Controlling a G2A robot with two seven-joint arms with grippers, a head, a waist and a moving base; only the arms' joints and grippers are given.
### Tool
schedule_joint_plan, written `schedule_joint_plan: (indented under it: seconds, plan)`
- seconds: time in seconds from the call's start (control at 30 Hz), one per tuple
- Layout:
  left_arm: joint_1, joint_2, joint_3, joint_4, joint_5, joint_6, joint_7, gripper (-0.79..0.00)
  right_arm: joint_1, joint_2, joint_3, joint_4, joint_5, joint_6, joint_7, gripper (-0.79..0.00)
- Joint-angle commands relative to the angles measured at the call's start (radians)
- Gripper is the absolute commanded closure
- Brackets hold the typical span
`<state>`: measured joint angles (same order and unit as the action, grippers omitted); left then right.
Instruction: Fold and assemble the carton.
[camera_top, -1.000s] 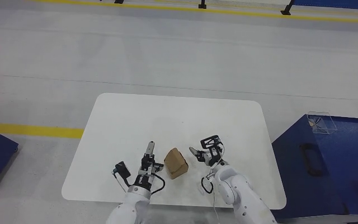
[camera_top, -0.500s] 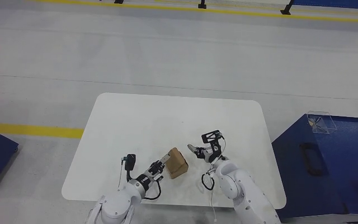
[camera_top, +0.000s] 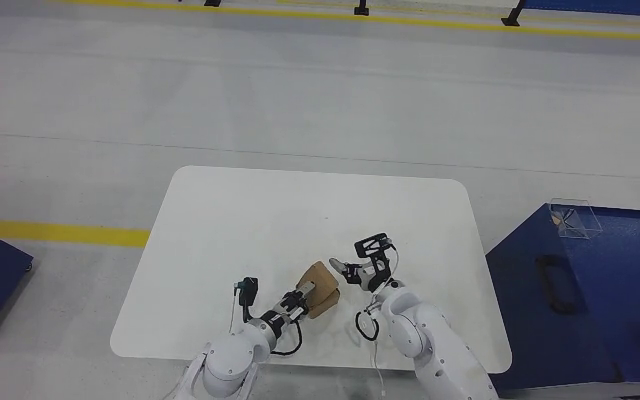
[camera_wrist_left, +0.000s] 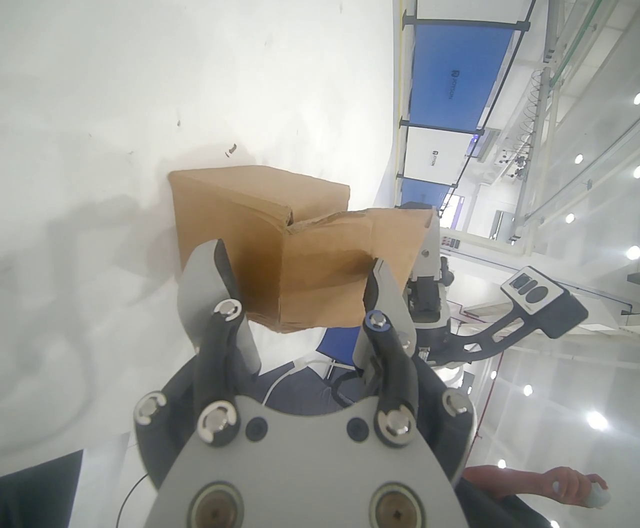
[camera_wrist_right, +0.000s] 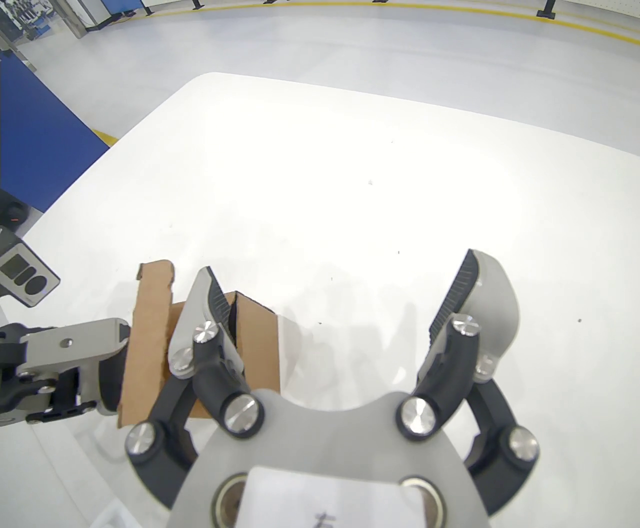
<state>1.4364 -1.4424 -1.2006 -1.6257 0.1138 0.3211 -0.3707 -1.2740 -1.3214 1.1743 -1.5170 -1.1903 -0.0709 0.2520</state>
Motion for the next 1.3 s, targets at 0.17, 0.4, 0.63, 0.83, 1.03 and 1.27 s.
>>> schedule_joint_plan:
  seconds: [0.17,0.4,0.63,0.83,1.03,1.27]
  plan:
    - [-0.014,-0.001,0.02,0.017,-0.004,0.004,0.021,-0.48,0.006,-0.002,-0.013,0.012,-0.026,0.011,0.018,-0.785]
    - [-0.019,0.001,0.026,0.021,-0.011,0.001,0.028,-0.477,0.028,-0.007,-0.037,0.039,-0.041,0.014,0.04,-0.785]
    - [-0.03,0.002,0.036,0.033,-0.023,0.004,0.033,-0.449,0.058,-0.016,-0.066,0.083,-0.039,0.016,0.051,-0.785]
    - [-0.038,0.003,0.044,0.039,-0.016,0.014,0.045,-0.44,0.075,-0.021,-0.072,0.115,-0.031,0.023,0.051,-0.785]
    - [-0.044,0.005,0.048,0.044,-0.015,0.019,0.052,-0.44,0.079,-0.023,-0.069,0.127,-0.024,0.025,0.053,-0.785]
    - [-0.053,0.006,0.057,0.05,-0.007,0.028,0.059,-0.468,0.081,-0.025,-0.061,0.137,-0.015,0.03,0.048,-0.785]
